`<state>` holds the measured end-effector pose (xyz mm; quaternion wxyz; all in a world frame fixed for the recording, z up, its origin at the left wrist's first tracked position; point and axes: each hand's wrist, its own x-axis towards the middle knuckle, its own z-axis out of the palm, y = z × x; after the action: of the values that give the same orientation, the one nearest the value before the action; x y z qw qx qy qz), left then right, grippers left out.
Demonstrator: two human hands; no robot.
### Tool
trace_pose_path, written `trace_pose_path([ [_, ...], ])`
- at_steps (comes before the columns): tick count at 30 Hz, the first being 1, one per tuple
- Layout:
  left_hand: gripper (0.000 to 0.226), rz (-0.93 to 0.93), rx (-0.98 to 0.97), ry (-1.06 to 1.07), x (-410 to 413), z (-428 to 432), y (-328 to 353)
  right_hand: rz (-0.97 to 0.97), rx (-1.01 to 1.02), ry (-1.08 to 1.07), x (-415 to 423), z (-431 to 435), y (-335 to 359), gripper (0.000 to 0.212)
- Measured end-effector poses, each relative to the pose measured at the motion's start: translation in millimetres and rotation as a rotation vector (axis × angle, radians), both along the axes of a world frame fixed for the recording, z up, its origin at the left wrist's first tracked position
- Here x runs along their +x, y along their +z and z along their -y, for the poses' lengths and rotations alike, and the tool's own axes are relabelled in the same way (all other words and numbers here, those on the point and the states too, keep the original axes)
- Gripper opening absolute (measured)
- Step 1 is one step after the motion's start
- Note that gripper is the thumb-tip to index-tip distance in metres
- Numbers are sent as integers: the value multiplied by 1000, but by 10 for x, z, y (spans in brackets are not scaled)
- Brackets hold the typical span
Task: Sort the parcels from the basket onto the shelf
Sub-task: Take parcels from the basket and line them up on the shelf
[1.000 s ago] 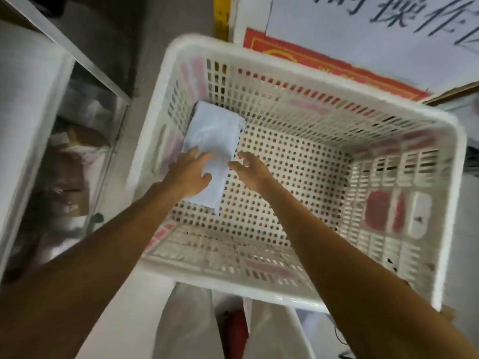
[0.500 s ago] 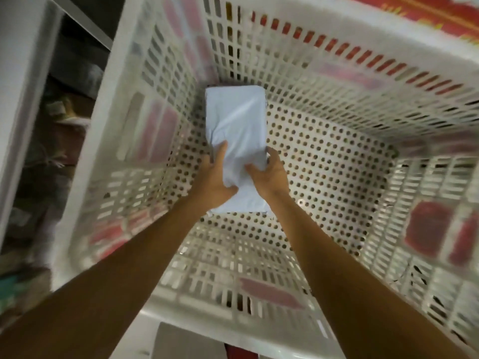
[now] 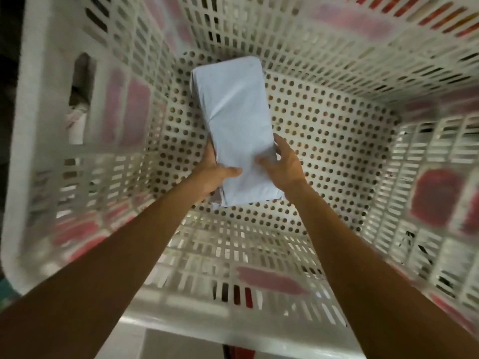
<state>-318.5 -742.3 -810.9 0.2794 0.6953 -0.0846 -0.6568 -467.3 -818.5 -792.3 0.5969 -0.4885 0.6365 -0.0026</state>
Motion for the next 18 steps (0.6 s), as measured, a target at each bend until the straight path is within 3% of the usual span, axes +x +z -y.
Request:
trace_pose_path([
  [7, 84, -197, -65, 88, 105, -194, 480, 124, 95, 7, -60, -1, 524, 55],
  [14, 61, 15, -194, -54, 284, -204, 1419, 146, -59, -69, -27, -196, 1414, 52],
  [18, 34, 105, -230, 132, 383, -235, 1859, 262, -121, -131, 1, -258, 1937, 36],
])
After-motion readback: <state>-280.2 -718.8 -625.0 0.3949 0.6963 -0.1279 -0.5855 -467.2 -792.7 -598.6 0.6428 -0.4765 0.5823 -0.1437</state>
